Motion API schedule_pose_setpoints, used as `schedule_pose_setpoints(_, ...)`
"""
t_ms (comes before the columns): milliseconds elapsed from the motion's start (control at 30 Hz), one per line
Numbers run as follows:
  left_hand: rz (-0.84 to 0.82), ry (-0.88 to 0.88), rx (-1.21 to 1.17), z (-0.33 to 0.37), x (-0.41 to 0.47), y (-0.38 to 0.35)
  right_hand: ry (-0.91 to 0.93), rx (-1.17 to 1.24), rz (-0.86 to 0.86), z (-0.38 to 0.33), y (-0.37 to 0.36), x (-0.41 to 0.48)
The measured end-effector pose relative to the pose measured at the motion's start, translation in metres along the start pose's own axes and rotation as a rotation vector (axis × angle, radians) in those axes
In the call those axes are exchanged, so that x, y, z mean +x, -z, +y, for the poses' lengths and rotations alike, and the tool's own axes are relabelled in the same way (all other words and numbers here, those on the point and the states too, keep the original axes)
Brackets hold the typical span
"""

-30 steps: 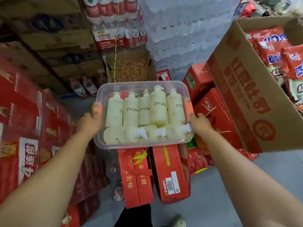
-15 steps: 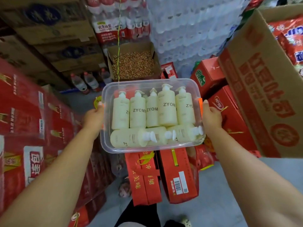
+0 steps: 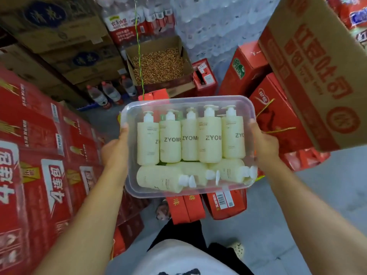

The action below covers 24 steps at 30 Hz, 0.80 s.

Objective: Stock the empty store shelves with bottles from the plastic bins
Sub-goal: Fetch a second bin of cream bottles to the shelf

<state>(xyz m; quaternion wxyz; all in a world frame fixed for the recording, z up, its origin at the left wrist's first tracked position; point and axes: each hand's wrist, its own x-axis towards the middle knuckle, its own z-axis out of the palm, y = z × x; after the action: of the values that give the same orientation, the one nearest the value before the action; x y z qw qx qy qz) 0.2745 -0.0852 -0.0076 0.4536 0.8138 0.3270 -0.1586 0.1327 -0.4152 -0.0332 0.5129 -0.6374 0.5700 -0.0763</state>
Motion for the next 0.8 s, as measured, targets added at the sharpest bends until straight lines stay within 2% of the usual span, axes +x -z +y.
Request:
schedule_pose_setpoints(167, -0.011, -0.029, 0.028, -0.038, -0.036, 0.018, -0.106, 0.119, 0.048, 0.061, 0.042, -0.069)
schedule_pose_setpoints(367, -0.022, -0.094, 0.181, -0.089, -0.077, 0.021, -0.246, 0.048, 0.126, 0.14, 0.103, -0.127)
schedule_pose_setpoints(433, -0.085, -0.139, 0.245, -0.105, -0.096, 0.022, -0.27, 0.057, 0.145, 0.172, 0.123, -0.144)
schedule_pose_setpoints(567, -0.157, -0.345, 0.383, -0.141, -0.129, 0.021, -0.302, 0.058, 0.153, 0.233, 0.166, -0.185)
schedule_pose_setpoints(667, -0.233, -0.364, 0.405, -0.159, -0.161, 0.003, -0.312, 0.144, 0.168, 0.271, 0.202, -0.211)
schedule_pose_setpoints(800, -0.382, -0.472, 0.612, -0.192, -0.218, -0.023, -0.404, 0.155, 0.236, 0.338, 0.259, -0.252)
